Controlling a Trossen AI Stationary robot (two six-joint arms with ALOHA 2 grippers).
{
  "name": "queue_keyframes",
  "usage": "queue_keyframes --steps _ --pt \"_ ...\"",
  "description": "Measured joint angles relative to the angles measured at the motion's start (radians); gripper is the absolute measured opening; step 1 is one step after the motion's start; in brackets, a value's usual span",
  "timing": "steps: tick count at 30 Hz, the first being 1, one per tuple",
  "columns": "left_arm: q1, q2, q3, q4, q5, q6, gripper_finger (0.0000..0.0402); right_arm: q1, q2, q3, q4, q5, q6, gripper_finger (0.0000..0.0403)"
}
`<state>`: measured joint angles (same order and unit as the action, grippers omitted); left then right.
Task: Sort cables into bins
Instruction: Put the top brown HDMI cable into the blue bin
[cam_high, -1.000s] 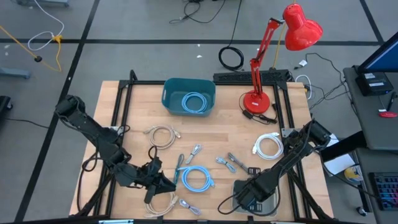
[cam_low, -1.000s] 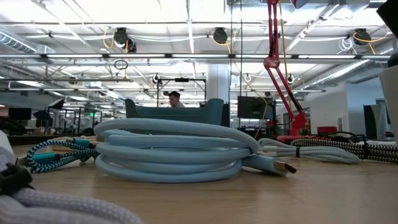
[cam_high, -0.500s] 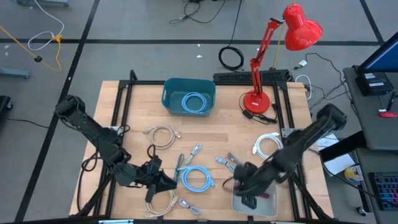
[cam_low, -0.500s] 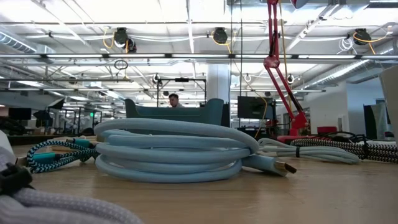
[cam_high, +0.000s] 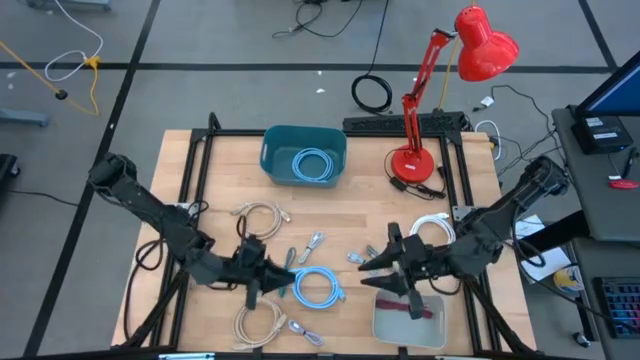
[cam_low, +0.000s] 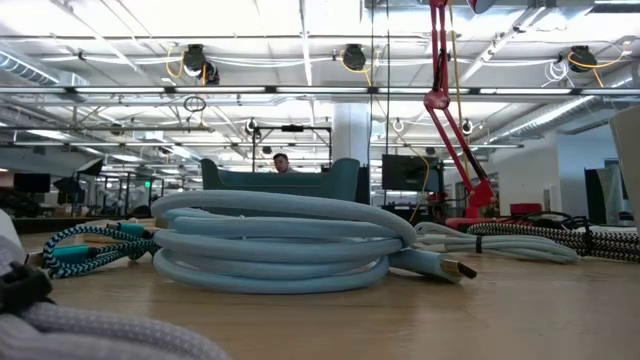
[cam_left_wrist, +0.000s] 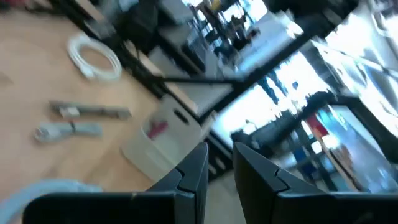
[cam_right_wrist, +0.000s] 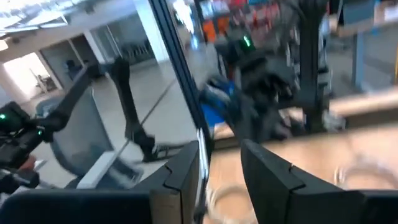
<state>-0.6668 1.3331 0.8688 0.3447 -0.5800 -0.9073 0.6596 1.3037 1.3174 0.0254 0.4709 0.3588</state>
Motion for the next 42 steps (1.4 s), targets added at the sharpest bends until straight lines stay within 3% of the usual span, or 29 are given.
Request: queue_keyframes --steps 4,8,13,16,25,33,42 --pt "0.075 0.0 0.0 0.042 -0.004 0.024 0.0076 -0.048 0.0 0.0 0.122 0.001 -0.109 0.011" --pt "0.165 0.0 0.0 0.089 0.053 0.015 0.0076 -0.106 -0.012 0.0 0.153 0.001 -0.117 0.011" --pt "0.293 -0.01 0.0 0.124 0.197 0.015 0.0076 -0.197 -0.062 0.0 0.047 -0.046 -0.109 0.011" --pt "0.36 -0.033 0.0 0.136 0.222 0.039 0.0076 -0.277 -0.103 0.0 -0.067 -0.092 -0.106 0.011" --pt "0.499 -0.17 0.0 0.06 0.248 0.155 0.0076 -0.62 -0.149 0.0 -0.267 -0.381 -0.086 0.011" --pt "0.566 -0.324 0.0 -0.242 0.243 0.172 0.0076 -0.816 -0.048 0.001 -0.455 -0.522 -0.094 0.011" --pt "0.604 -0.405 0.0 -0.71 0.216 0.048 0.0076 -0.796 0.09 0.0 -0.636 -0.552 -0.102 0.011"
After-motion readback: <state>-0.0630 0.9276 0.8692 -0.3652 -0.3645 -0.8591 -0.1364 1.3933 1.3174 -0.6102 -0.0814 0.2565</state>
